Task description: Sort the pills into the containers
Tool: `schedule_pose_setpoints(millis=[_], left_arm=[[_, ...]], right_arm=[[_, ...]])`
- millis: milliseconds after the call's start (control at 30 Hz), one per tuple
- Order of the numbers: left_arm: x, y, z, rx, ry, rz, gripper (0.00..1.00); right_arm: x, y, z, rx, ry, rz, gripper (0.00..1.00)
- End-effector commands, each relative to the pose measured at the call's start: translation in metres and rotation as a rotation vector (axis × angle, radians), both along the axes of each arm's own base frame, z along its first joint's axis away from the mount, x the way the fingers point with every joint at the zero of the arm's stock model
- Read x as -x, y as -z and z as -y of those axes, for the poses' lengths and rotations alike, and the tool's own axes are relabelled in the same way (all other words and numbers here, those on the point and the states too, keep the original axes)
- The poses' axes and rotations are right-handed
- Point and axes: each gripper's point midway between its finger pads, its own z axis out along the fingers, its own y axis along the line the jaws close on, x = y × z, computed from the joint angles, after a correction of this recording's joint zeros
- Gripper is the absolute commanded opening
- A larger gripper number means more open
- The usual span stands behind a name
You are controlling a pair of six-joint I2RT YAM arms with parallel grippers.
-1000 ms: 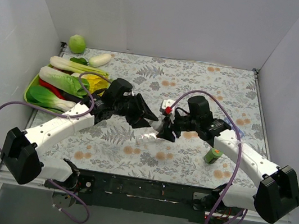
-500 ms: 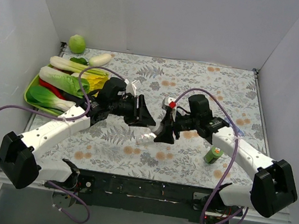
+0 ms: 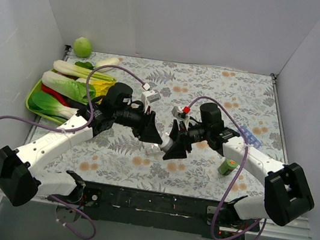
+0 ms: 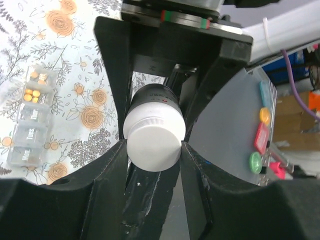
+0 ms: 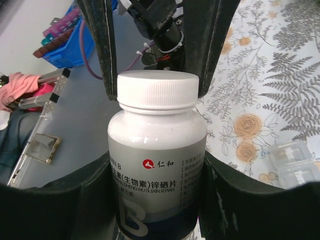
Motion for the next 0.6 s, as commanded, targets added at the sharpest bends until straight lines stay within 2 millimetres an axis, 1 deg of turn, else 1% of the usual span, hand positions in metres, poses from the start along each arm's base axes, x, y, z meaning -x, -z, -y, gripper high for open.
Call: schedule_pose_setpoints(millis=[0,33,67,100,133,200,233,267,367,467,500,533,567], left_arm=[[0.037,-0.015,0.002,0.09,0.237,0.115,0.0],[0.036,-0.015,0.003,0.103,0.243,0.128,0.0],[0.04,-0.011,0.003,0.11,0.262,0.123,0.0],[0.041,-0.01,0.002,0.113,0.267,0.132,0.0],[0.04,-0.01,0.002,0.119,0.269,0.159,0.04],[0.036,-0.007,0.002,0.113,0.248,0.185,0.19],[0.033,-0.011,0.003,0.122,0.232,0.207,0.27],[0.031,-0.013,0.003,0.125,0.221,0.213,0.38],[0.022,-0.02,0.003,0.117,0.168,0.225,0.62],[0.014,-0.024,0.002,0.09,0.12,0.227,0.72],[0.011,-0.025,0.0,0.08,0.101,0.228,0.74],[0.011,-0.027,-0.001,0.074,0.095,0.224,0.76],[0.012,-0.028,-0.002,0.071,0.09,0.217,0.8]], right_arm=[[0.0,-0.025,-0.006,-0.109,-0.042,0.033,0.01],[0.003,-0.022,-0.005,-0.107,-0.045,0.015,0.01],[0.005,-0.024,-0.004,-0.096,-0.044,-0.029,0.01],[0.005,-0.029,-0.005,-0.125,-0.057,-0.003,0.01],[0.007,-0.028,-0.004,-0.122,-0.062,-0.019,0.01],[0.008,-0.028,-0.003,-0.121,-0.065,-0.036,0.01],[0.008,-0.028,-0.003,-0.12,-0.062,-0.035,0.01],[0.008,-0.027,-0.003,-0.119,-0.06,-0.035,0.01],[0.007,-0.023,-0.003,-0.11,-0.049,-0.024,0.01],[0.006,-0.021,-0.003,-0.108,-0.043,-0.01,0.01],[0.005,-0.022,-0.004,-0.109,-0.04,-0.005,0.01],[0.004,-0.022,-0.004,-0.113,-0.04,0.007,0.01],[0.005,-0.021,-0.003,-0.104,-0.039,-0.002,0.01]])
